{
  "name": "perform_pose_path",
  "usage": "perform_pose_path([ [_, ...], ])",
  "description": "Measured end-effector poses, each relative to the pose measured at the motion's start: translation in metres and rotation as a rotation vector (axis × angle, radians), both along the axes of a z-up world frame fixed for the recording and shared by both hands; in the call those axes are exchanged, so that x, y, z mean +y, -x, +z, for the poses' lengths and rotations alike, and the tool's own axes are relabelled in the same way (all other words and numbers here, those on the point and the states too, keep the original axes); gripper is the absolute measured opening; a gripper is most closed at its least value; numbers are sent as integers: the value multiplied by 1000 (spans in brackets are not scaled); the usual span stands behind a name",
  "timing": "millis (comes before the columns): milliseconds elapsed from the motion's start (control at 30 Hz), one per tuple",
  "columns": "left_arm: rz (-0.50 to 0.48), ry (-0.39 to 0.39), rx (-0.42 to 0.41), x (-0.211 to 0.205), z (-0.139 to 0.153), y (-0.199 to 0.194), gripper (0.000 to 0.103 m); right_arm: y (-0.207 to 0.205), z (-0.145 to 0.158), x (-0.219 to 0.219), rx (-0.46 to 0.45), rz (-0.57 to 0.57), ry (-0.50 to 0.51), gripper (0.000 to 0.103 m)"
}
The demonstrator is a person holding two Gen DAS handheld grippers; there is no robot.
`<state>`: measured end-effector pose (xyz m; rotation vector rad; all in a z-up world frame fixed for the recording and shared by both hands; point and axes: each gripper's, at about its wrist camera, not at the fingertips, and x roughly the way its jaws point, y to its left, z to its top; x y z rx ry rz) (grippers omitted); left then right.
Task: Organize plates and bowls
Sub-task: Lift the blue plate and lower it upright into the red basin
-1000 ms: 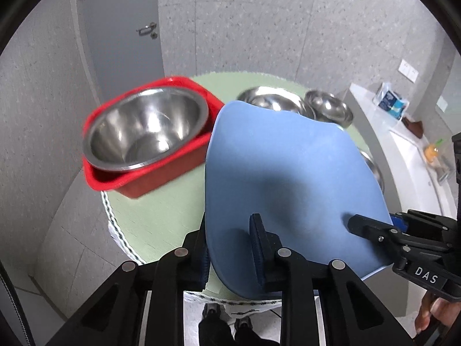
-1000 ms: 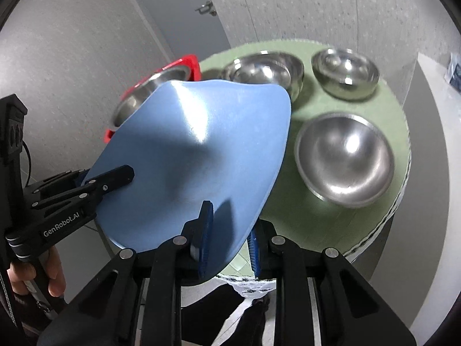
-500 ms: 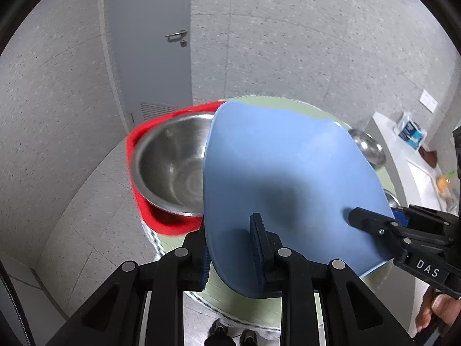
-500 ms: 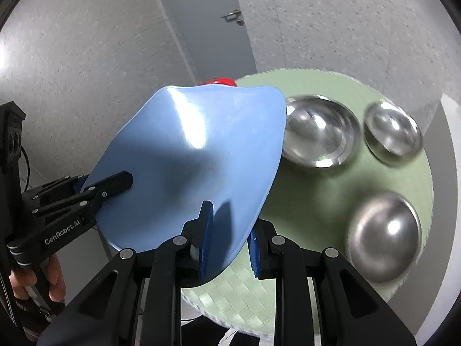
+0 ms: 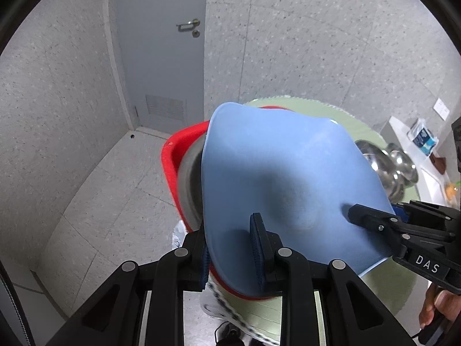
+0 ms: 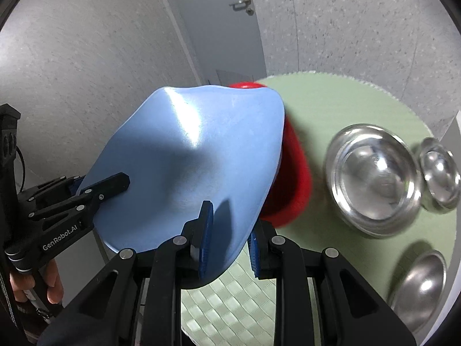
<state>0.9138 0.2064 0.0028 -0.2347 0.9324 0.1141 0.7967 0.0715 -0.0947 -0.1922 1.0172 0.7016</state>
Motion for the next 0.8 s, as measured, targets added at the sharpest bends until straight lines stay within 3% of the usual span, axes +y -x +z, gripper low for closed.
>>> perform_pose_path([
  [133,-23,19,18,20,-12,-23,23,-4,-10,13,8,-18,13,22],
  [433,-69,-45,7,32,-17,-35,28,-3,-10,28,-6,-71,65,24],
  [567,-84,-91,31,25,-22,-37,43,2,-11,30,-6,-79,72,26],
  [733,-78,-81,33,12,-22,-32,49,6,-9,31,0,-96,72,29],
  [800,-63,-90,29,13,-19,-31,71,7,-7,28,4,-103,55,39],
])
